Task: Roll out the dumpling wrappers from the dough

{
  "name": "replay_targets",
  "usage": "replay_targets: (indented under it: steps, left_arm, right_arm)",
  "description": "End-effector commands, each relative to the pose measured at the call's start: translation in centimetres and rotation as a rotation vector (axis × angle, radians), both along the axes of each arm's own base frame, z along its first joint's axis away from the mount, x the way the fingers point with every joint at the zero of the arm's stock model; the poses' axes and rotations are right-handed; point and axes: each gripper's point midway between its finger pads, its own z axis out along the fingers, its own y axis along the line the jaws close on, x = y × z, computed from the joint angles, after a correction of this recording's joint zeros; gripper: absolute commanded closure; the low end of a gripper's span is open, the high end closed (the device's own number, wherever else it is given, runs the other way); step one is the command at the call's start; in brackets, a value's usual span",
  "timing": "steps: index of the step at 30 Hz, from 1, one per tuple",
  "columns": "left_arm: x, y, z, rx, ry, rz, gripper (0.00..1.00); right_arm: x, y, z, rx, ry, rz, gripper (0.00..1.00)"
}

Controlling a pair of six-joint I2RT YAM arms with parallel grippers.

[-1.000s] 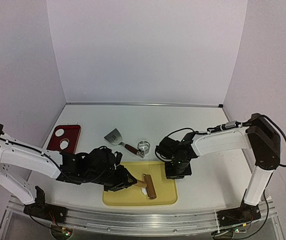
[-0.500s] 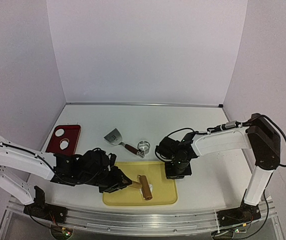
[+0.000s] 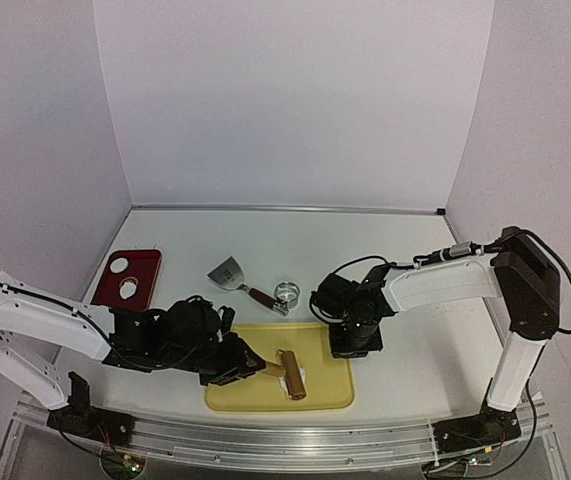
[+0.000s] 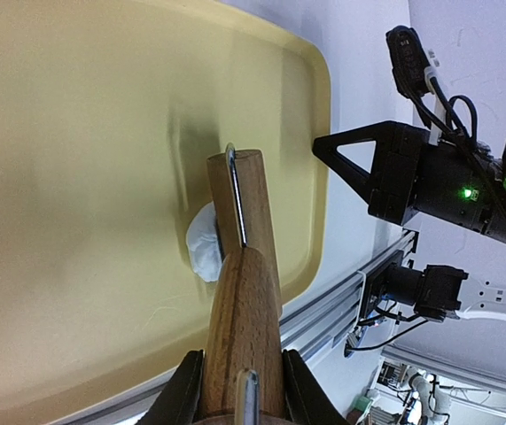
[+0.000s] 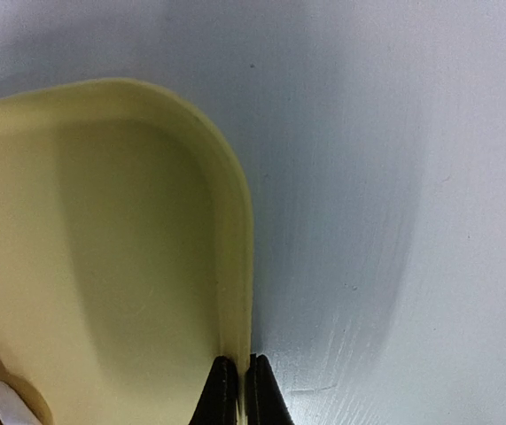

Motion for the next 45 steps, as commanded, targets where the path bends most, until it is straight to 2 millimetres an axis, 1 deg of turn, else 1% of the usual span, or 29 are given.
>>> replay_targets:
  steps: [1,3,6,13,16,19,23,26,30,34,41,43,45]
  left_arm:
    - [-2.3,7.7,-6.4,0.321,0.116,0.036,1.00]
    - [-2.3,7.9,-6.2,0.316,0.114,0.043,1.00]
    - [-2.2,7.6,-6.2,0.316,0.111,0.039,1.00]
    - [-1.9,5.0,-7.3,0.314,0.107,-0.017,1.00]
    - [-1.8,4.3,-7.8,0.333,0.106,-0.038,1.00]
    - [-1.9,5.0,-7.7,0.338,0.111,-0.024,1.00]
    - [-2.0,6.8,-7.0,0.341,0.112,0.022,1.00]
    - [-2.3,8.0,-6.8,0.336,0.124,0.045,1.00]
    - [-2.5,8.5,-6.7,0.323,0.130,0.058,1.00]
    - [-2.3,7.7,-7.0,0.337,0.124,0.040,1.00]
    - [-2.0,4.9,-8.2,0.339,0.120,-0.020,1.00]
    - [-2.0,4.7,-8.3,0.348,0.121,-0.026,1.00]
    - [-2.0,4.9,-8.3,0.348,0.123,-0.022,1.00]
  right_arm:
    - [-1.4,-0.4,-2.8,-0.042,0.047,0.035,1.00]
    - [-1.3,-0.5,-2.8,-0.042,0.047,0.034,1.00]
    - [-1.4,-0.5,-2.9,-0.043,0.048,0.037,1.00]
    - [-1.4,-0.5,-2.8,-0.041,0.046,0.036,1.00]
    - [-1.4,-0.5,-2.7,-0.039,0.043,0.035,1.00]
    - [-1.3,-0.5,-2.6,-0.038,0.041,0.034,1.00]
    - [-1.4,-0.5,-2.6,-0.039,0.041,0.036,1.00]
    - [-1.2,-0.4,-2.6,-0.038,0.040,0.038,1.00]
    - [-1.2,-0.3,-2.7,-0.038,0.042,0.039,1.00]
    - [-1.2,-0.4,-2.7,-0.039,0.041,0.038,1.00]
    - [-1.3,-0.5,-2.6,-0.039,0.039,0.040,1.00]
    - [-1.3,-0.5,-2.6,-0.040,0.039,0.039,1.00]
    - [-1.3,-0.5,-2.6,-0.040,0.039,0.039,1.00]
